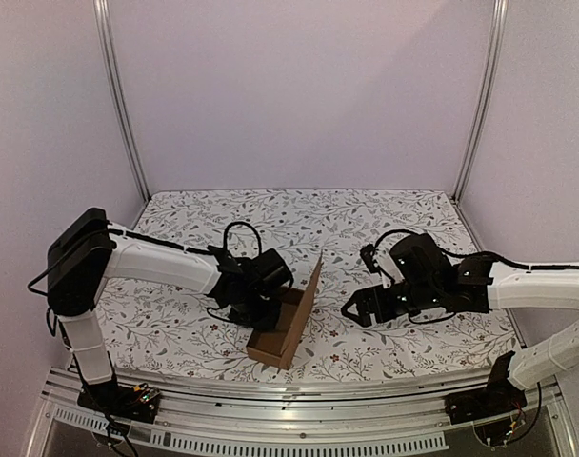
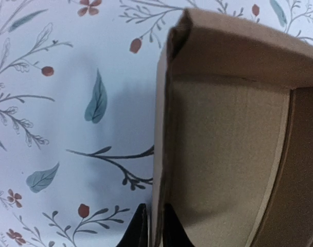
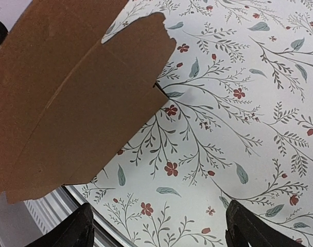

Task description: Fold the paper box

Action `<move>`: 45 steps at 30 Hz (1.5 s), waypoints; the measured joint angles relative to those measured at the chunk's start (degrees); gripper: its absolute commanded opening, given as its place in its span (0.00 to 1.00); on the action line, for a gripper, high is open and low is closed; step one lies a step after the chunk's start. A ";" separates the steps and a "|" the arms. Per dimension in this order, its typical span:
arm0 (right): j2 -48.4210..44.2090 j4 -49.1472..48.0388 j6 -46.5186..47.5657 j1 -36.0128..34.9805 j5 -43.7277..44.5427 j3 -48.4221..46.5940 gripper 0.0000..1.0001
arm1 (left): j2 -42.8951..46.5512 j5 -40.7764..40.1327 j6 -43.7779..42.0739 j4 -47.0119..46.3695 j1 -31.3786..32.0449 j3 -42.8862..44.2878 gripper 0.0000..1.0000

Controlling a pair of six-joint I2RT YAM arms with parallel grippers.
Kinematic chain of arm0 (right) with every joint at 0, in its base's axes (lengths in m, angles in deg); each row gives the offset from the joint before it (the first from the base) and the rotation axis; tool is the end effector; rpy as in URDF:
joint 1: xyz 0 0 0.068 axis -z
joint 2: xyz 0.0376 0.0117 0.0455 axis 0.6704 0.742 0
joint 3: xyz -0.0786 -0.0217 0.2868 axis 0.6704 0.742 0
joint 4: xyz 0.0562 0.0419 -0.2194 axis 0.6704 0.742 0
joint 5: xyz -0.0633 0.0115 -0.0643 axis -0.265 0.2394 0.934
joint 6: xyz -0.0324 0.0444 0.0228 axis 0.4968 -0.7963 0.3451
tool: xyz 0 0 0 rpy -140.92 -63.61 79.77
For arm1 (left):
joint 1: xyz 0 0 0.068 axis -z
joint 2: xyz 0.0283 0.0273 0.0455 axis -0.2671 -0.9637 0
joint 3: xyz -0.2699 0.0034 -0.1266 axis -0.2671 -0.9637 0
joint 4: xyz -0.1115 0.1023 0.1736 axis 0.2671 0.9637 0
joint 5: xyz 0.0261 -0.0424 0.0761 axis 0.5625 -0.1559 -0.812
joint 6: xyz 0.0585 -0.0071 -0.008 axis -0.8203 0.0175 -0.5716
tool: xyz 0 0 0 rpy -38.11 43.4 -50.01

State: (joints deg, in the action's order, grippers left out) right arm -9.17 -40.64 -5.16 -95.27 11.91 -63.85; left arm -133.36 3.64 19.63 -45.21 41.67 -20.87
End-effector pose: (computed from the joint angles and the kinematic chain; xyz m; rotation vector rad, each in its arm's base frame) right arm 0.1346 0.1834 0.2549 -0.5657 2.4255 0.7152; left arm 0.1881 -0.2804 0.1802 0.2847 2.8291 -0.1974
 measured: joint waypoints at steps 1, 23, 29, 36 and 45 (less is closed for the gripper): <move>0.39 -0.31 -0.31 0.00 -0.59 0.00 0.82 | 0.00 0.13 0.72 -0.83 0.20 -0.04 0.18; 5.14 -8.87 -3.50 0.00 -10.56 -2.49 0.27 | 0.02 2.10 12.59 -14.51 4.70 -0.48 0.36; 9.03 -10.40 -4.26 -0.02 -12.74 -4.22 0.25 | 0.02 2.36 12.81 -16.04 4.83 -0.90 0.36; 13.57 -10.97 -4.87 -0.07 -13.62 -6.08 0.25 | 0.02 2.43 12.85 -17.51 4.87 -1.99 0.43; 20.00 -9.53 -4.63 -1.09 -13.18 -8.87 0.22 | 2.29 0.55 12.41 -18.49 4.96 -4.72 0.63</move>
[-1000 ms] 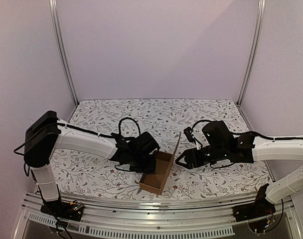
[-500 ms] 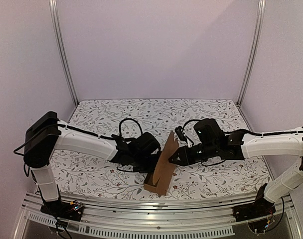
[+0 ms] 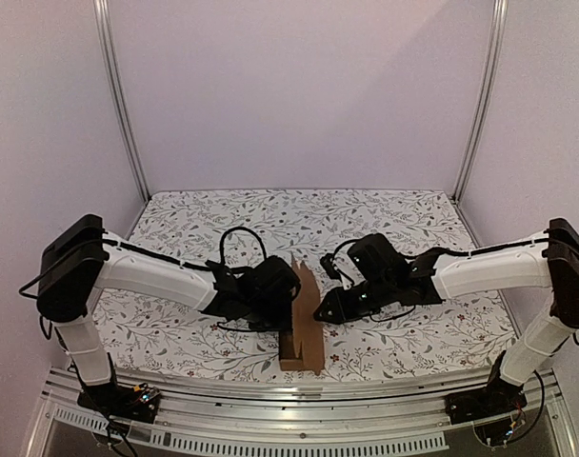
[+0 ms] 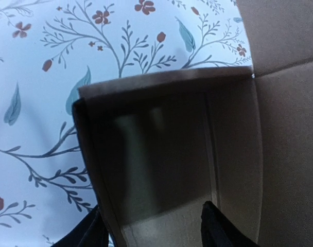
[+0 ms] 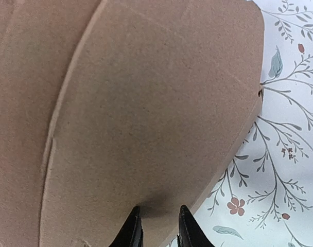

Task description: Fold the paper box

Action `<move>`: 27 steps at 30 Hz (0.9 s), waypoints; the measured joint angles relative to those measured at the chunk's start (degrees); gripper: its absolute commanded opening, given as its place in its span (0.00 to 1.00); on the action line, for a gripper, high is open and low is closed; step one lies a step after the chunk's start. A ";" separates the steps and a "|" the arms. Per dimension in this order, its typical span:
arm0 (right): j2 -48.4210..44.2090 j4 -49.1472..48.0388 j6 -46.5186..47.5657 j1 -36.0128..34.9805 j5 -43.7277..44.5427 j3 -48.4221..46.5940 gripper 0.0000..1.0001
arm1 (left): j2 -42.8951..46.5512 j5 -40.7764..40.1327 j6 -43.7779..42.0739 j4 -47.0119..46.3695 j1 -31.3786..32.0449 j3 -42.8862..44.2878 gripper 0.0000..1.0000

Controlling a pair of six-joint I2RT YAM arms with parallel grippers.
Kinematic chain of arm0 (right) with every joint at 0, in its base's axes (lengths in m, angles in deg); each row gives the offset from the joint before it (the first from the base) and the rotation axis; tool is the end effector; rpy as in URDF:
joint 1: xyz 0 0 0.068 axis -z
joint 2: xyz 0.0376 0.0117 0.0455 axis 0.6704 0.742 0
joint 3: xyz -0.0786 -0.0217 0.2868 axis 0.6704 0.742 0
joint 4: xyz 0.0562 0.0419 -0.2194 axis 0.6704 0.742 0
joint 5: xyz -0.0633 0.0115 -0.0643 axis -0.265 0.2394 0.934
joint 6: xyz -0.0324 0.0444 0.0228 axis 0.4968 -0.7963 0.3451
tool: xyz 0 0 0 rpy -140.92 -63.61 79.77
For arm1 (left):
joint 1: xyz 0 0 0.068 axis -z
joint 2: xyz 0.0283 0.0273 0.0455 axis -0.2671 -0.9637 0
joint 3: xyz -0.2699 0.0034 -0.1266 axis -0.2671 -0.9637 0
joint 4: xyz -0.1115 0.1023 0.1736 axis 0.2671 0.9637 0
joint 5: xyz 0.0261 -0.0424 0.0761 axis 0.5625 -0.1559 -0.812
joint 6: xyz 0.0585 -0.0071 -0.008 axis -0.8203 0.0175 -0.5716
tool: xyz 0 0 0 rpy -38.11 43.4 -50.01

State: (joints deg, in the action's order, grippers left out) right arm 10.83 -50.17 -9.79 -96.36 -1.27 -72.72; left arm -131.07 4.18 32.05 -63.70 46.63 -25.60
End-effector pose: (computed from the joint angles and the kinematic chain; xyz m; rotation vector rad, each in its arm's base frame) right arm 0.1712 0.2586 0.2273 -0.6309 2.5405 0.9784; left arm 0.1695 -0.3084 0.1888 0.0704 2.6806 -0.5898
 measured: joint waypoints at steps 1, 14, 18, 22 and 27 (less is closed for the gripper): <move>0.48 0.24 0.11 -0.11 0.04 -0.26 0.22 | 0.52 -0.26 -0.26 -0.22 0.02 -0.37 0.64; 2.08 6.12 2.93 -0.87 4.02 -2.78 0.21 | 9.88 -5.64 -1.77 -0.98 0.13 -5.75 0.67; 1.40 7.37 3.69 -0.87 5.07 -3.04 0.21 | 11.58 -6.80 -1.86 -0.83 0.13 -7.17 0.60; 0.13 8.72 4.26 -0.87 6.08 -3.04 0.21 | 12.00 -7.23 -1.51 -0.85 0.13 -8.50 0.40; -1.16 10.08 4.66 -0.87 7.21 -3.04 0.21 | 13.55 -7.23 -1.40 -0.63 0.11 -10.71 0.11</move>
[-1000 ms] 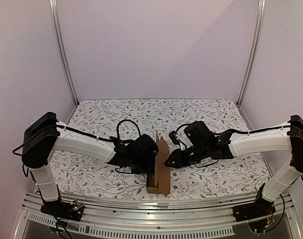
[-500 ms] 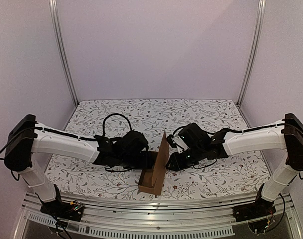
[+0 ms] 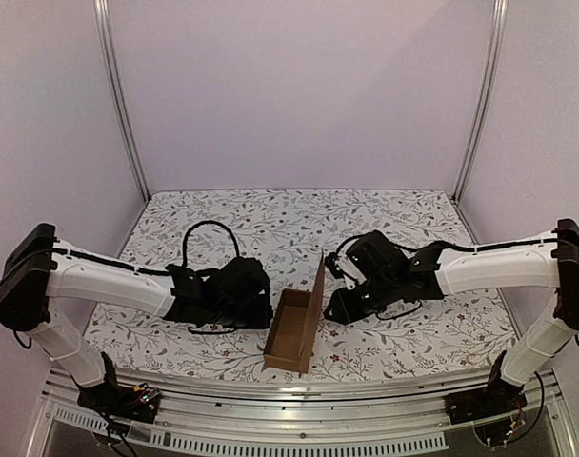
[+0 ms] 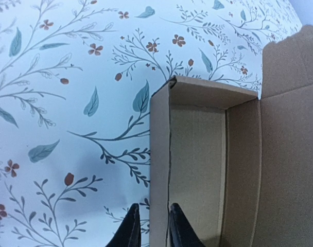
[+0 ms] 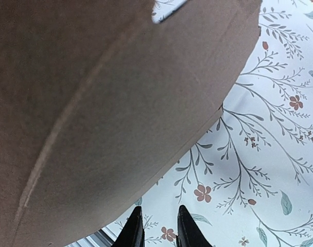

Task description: Fold the paper box

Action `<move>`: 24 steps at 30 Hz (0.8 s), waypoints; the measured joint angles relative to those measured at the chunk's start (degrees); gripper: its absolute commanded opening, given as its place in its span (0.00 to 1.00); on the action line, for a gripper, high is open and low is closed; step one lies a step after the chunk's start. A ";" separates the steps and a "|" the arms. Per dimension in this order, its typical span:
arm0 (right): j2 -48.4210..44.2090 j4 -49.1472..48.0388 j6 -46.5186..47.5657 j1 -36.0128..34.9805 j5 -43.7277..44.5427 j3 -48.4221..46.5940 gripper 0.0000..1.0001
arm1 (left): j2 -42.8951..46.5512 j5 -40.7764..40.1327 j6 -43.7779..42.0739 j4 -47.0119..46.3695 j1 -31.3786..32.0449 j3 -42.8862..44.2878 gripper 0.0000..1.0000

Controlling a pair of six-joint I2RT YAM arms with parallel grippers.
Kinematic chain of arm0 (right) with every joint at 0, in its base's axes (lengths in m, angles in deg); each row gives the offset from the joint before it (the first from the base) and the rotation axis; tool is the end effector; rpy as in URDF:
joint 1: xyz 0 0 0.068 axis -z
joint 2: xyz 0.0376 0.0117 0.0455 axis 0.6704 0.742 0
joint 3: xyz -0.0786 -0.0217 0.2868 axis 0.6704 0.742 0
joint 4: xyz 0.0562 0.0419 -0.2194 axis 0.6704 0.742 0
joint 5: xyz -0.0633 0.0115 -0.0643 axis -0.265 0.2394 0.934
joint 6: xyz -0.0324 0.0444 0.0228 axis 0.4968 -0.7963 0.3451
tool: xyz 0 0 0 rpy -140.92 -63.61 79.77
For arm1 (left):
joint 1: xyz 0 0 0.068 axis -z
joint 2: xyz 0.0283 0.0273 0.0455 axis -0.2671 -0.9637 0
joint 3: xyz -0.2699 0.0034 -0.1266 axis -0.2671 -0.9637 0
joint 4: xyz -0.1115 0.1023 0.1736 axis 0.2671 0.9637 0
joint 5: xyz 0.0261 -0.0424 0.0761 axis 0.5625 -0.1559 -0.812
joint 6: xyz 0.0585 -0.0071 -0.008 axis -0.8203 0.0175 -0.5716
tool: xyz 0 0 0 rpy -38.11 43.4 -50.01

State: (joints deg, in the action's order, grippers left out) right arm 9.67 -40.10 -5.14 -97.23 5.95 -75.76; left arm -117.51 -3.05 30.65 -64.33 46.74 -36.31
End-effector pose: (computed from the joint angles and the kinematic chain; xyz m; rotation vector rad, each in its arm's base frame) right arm 0.1670 0.2515 0.2337 -0.6889 2.5695 0.7493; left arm 0.1469 -0.2554 0.2134 0.0419 2.5505 -0.5435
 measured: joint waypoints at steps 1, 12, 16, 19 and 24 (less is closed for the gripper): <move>-0.09 0.20 0.11 0.00 0.22 0.00 0.21 | 0.52 0.04 -0.11 0.20 0.00 -0.31 0.05; -0.15 0.92 -0.59 -0.11 3.26 -0.13 0.19 | 1.14 2.43 0.50 0.39 -0.02 -2.40 0.00; 0.83 0.50 -2.12 -0.11 4.42 -1.18 0.18 | -0.98 4.02 0.50 0.37 0.00 -2.49 0.00; 2.10 -0.70 -3.37 -0.11 4.59 -2.10 0.18 | -2.43 5.33 0.48 0.37 0.07 -2.49 0.00; 4.42 -2.36 -4.50 -0.11 4.61 -4.96 0.18 | -3.50 6.95 0.68 0.00 0.74 -2.49 0.00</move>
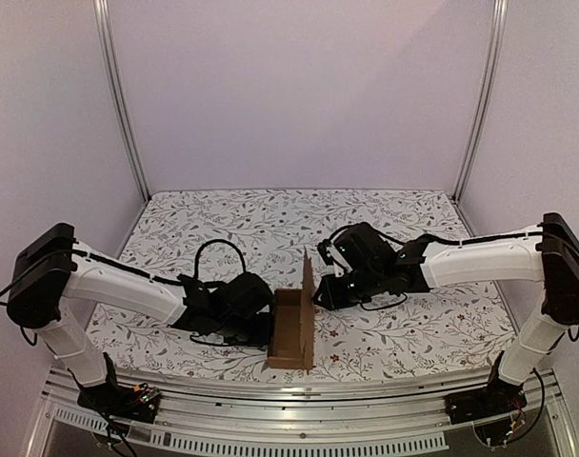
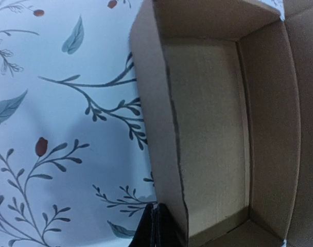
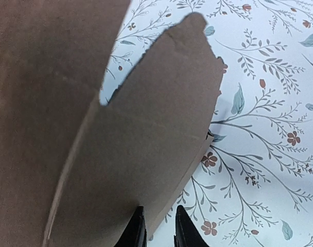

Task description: Fold the paper box

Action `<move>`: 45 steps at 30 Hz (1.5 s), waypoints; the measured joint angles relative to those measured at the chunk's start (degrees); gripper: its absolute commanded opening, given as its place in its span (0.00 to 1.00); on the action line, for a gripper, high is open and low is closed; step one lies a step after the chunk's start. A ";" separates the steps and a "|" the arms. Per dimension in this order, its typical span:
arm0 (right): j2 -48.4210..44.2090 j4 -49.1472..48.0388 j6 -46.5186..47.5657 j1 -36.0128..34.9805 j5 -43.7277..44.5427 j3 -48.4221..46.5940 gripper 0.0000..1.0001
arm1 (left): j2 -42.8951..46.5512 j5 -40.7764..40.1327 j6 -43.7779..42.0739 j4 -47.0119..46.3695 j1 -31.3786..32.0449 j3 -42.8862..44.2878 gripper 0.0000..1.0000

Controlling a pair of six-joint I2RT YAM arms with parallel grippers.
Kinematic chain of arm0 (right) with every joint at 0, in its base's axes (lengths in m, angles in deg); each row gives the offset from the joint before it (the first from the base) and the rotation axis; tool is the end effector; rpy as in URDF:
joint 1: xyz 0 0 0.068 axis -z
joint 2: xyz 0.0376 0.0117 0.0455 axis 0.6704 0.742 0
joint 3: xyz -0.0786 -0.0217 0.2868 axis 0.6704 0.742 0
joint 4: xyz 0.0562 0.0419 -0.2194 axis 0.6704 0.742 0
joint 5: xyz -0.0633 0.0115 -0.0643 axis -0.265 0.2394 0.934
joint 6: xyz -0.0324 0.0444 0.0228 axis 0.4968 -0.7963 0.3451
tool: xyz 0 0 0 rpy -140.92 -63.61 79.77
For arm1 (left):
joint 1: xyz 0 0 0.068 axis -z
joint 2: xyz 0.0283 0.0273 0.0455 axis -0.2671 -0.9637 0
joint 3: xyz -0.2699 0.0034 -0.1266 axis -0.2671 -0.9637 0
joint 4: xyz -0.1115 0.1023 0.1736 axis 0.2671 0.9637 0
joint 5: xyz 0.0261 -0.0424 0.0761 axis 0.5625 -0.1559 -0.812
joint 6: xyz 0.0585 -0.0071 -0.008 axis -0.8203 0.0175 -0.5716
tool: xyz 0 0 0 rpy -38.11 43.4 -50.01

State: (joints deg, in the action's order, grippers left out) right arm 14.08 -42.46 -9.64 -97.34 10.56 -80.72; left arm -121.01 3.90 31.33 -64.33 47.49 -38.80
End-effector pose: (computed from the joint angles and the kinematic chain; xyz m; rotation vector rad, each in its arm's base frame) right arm 0.1853 0.2728 0.2379 -0.5440 2.5376 0.7272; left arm 0.1375 -0.2569 0.1848 0.1109 2.7079 -0.5382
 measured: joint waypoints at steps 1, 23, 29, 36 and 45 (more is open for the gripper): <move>0.52 -0.37 -0.11 0.02 -0.02 -0.79 0.18 | -0.15 0.42 0.07 -0.55 0.15 0.00 0.00; 11.04 -2.43 5.16 3.28 -2.49 -11.28 0.18 | -7.43 -1.14 3.87 -6.93 0.50 5.40 0.00; 11.06 -0.42 8.15 3.65 -2.71 -11.87 0.19 | -9.51 -1.46 4.52 -8.59 0.50 5.75 0.00; 10.56 1.77 10.45 3.89 -1.42 -11.98 0.24 | -10.45 -1.44 4.98 -10.73 0.48 5.75 0.00; 5.92 7.69 15.15 3.96 1.88 -11.98 0.32 | -9.05 -1.73 4.98 -12.39 -0.11 3.93 0.00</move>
State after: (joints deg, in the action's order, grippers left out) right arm 20.01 -34.77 5.51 -93.39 12.44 -92.70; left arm -130.06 2.17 36.31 -76.72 47.38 -34.86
